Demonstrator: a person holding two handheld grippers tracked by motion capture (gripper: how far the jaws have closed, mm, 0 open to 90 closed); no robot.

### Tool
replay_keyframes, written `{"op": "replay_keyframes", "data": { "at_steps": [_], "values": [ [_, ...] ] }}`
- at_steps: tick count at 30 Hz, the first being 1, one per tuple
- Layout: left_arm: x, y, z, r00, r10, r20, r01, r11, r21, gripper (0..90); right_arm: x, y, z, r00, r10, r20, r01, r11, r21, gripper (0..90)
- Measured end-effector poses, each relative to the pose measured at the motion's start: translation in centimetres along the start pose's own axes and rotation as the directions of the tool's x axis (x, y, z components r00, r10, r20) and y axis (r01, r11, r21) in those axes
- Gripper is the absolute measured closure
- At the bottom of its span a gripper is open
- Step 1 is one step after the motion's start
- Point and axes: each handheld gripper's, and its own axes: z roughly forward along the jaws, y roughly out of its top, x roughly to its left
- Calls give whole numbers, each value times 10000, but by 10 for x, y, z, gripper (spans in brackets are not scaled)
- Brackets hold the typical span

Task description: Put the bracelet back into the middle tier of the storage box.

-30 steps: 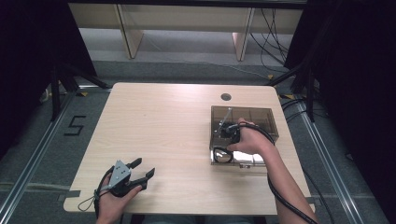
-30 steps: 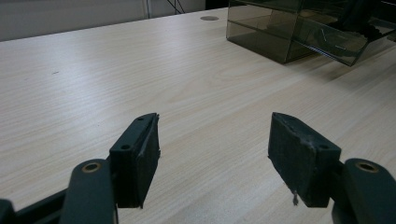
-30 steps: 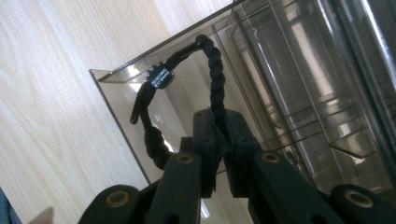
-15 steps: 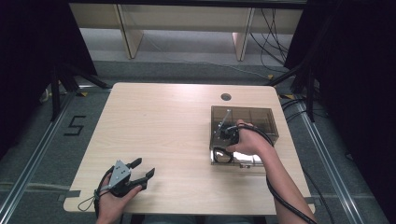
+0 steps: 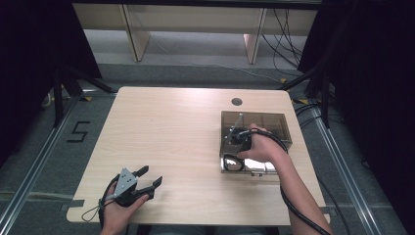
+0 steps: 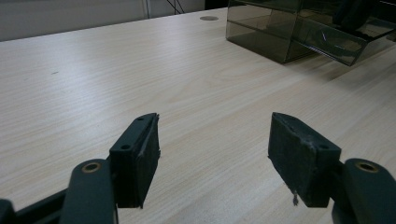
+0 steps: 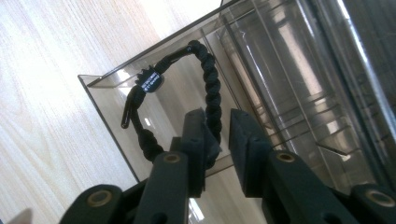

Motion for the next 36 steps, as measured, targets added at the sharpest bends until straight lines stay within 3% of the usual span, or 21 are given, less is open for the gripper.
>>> {"op": "replay_keyframes", "data": {
  "at_steps": [1,7,9,10,11,13,18,20,23,25,29,30,32,36],
  "values": [
    [0,0,0,10000,-9,-1,9,10000,-2,335,-1,0,-1,9997,-246,74,247,9997,-38,814],
    [0,0,0,10000,-5,3,5,10000,-4,334,2,2,-2,9994,-345,-103,345,9994,5,899],
    [0,0,0,10000,-17,6,17,10000,2,335,2,2,-1,9993,-251,-293,256,9995,169,900],
    [0,0,0,10000,-21,5,21,10000,-12,335,0,2,1,9985,-514,-174,518,9984,235,900],
    [0,0,0,10000,-21,5,21,10000,-12,334,2,2,3,9992,-215,-332,225,9993,299,900],
    [0,0,0,10000,-19,-3,19,10000,8,335,-1,1,6,9992,-338,-194,346,9985,435,900],
    [0,0,0,10000,-15,2,15,10000,-4,334,-2,0,10,9997,-131,-208,138,9993,349,900],
    [0,0,0,10000,4,6,-4,10000,-3,334,-3,0,10,10000,-37,-2,37,9994,348,900],
    [0,0,0,10000,-11,-2,11,10000,12,335,-5,0,11,9997,-152,-184,156,9997,208,900],
    [0,0,0,10000,-53,-4,53,10000,15,334,-4,1,11,9998,76,-167,-71,9995,299,898],
    [0,0,0,10000,-1,-1,1,10000,6,335,-4,0,11,10000,39,-33,-38,9996,292,886],
    [0,0,0,10000,-25,6,25,10000,0,335,-4,1,10,9996,-248,-140,250,9995,175,874],
    [0,0,0,10000,-39,3,39,10000,-1,335,-1,2,8,9999,-38,-123,42,9996,277,866],
    [-1,0,0,10000,-97,0,97,10000,-6,334,0,2,7,9995,-288,-96,290,9994,172,847]
  ]
}}
